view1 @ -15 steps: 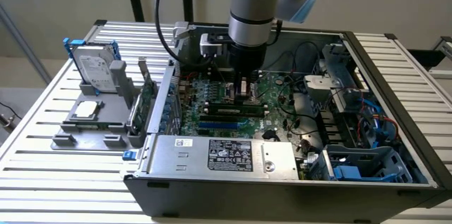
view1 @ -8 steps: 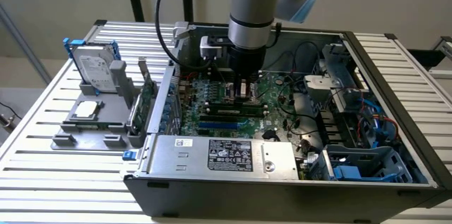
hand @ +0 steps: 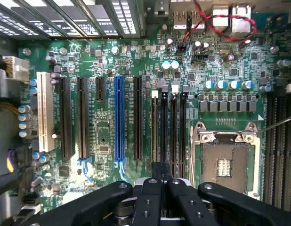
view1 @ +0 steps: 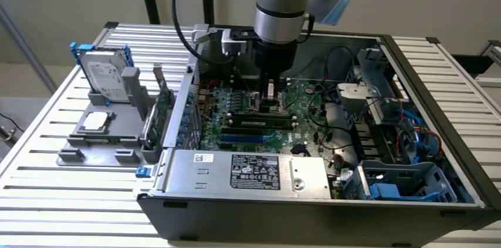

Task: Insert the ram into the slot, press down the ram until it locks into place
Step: 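Press down the ram until it locks into place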

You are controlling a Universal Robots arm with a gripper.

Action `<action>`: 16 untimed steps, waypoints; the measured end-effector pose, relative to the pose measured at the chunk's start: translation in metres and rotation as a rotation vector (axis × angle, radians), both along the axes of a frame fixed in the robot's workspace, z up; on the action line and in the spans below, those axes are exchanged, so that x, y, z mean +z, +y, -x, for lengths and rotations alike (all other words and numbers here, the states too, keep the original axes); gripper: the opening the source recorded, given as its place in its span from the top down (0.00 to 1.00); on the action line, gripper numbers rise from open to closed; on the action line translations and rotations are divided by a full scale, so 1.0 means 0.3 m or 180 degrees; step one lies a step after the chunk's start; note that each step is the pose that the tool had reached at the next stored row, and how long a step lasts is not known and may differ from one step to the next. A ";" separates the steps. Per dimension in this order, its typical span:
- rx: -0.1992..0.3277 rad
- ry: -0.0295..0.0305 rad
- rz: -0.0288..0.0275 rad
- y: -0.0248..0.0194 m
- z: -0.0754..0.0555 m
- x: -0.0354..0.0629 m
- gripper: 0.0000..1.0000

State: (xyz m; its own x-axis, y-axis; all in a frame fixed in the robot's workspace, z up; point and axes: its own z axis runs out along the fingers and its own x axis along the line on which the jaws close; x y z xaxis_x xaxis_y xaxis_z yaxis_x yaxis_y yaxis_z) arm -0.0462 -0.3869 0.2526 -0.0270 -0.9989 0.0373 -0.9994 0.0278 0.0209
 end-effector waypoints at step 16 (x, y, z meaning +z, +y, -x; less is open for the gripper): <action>0.0000 0.0004 -0.0002 0.000 0.000 0.034 0.89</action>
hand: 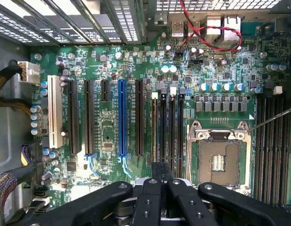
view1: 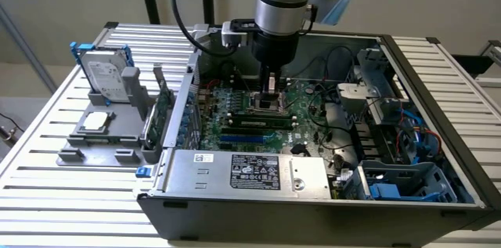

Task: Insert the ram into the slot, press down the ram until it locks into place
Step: 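Press down the ram until it locks into place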

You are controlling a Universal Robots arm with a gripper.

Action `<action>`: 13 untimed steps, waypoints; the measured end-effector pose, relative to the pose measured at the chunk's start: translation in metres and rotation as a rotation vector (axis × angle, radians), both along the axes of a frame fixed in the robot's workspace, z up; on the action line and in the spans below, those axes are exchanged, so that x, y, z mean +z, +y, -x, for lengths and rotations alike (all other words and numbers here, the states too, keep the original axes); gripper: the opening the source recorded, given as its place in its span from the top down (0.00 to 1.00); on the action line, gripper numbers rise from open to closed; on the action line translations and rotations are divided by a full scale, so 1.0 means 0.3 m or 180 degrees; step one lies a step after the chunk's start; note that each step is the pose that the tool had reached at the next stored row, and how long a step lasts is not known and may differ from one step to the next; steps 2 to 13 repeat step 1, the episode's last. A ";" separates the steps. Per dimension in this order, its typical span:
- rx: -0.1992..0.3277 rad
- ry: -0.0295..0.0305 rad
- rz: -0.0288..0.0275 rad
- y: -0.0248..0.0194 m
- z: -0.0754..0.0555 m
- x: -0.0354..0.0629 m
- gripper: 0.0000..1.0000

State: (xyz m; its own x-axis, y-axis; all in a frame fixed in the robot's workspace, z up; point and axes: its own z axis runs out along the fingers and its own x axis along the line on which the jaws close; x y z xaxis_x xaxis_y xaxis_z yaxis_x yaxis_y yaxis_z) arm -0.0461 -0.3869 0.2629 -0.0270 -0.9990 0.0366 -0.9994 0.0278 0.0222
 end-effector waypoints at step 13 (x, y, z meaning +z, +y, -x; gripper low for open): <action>0.0000 0.0000 0.0000 0.000 0.000 0.000 0.89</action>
